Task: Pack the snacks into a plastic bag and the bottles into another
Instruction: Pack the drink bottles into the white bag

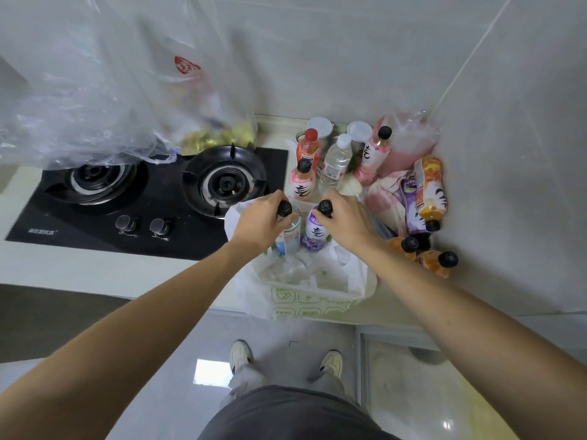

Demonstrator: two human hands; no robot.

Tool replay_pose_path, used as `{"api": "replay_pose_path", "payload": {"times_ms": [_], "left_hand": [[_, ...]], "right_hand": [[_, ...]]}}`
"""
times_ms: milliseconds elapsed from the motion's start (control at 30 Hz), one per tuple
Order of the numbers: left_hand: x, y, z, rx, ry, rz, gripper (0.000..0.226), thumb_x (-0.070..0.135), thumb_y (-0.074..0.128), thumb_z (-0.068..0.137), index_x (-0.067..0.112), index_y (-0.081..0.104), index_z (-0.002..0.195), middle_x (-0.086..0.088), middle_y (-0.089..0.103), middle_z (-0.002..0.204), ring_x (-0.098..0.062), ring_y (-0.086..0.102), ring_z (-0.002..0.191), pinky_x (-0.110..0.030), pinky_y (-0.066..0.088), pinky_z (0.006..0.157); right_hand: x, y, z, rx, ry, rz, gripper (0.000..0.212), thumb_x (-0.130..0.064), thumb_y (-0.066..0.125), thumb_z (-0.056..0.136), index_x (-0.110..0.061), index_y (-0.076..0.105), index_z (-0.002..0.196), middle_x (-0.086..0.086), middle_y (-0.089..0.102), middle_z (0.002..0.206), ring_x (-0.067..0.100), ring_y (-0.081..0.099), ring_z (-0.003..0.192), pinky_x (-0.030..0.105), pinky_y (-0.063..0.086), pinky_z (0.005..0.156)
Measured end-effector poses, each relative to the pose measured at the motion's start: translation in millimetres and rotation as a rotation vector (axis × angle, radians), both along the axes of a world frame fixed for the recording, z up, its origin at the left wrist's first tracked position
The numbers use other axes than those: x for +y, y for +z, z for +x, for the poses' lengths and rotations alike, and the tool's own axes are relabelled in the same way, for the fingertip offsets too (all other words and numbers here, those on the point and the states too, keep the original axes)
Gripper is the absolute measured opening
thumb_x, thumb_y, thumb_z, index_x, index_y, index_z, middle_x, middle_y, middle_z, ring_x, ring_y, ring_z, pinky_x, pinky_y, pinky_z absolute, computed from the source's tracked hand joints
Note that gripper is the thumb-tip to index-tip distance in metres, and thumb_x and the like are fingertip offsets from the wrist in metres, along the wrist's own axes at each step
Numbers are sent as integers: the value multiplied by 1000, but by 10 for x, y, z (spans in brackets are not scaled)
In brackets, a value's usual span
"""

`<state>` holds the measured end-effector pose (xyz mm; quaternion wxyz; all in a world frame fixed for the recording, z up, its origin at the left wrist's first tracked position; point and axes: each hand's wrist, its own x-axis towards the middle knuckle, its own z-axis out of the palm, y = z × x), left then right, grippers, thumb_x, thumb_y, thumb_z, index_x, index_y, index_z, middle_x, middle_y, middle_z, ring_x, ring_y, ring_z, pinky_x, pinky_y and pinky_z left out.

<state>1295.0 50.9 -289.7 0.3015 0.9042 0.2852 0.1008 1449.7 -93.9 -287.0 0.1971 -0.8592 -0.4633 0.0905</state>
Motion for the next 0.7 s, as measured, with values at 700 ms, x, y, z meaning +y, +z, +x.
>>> {"api": "replay_pose_path", "payload": {"times_ms": [700], "left_hand": [[-24, -50, 168, 31, -53, 10, 24, 33, 68, 93, 14, 55, 99, -1, 61, 89, -24, 59, 79, -41, 49, 65]], "right_hand": [[73, -76, 191, -39, 136, -11, 23, -36, 62, 98, -21, 44, 100, 4, 66, 94, 30, 66, 78, 44, 54, 65]]}}
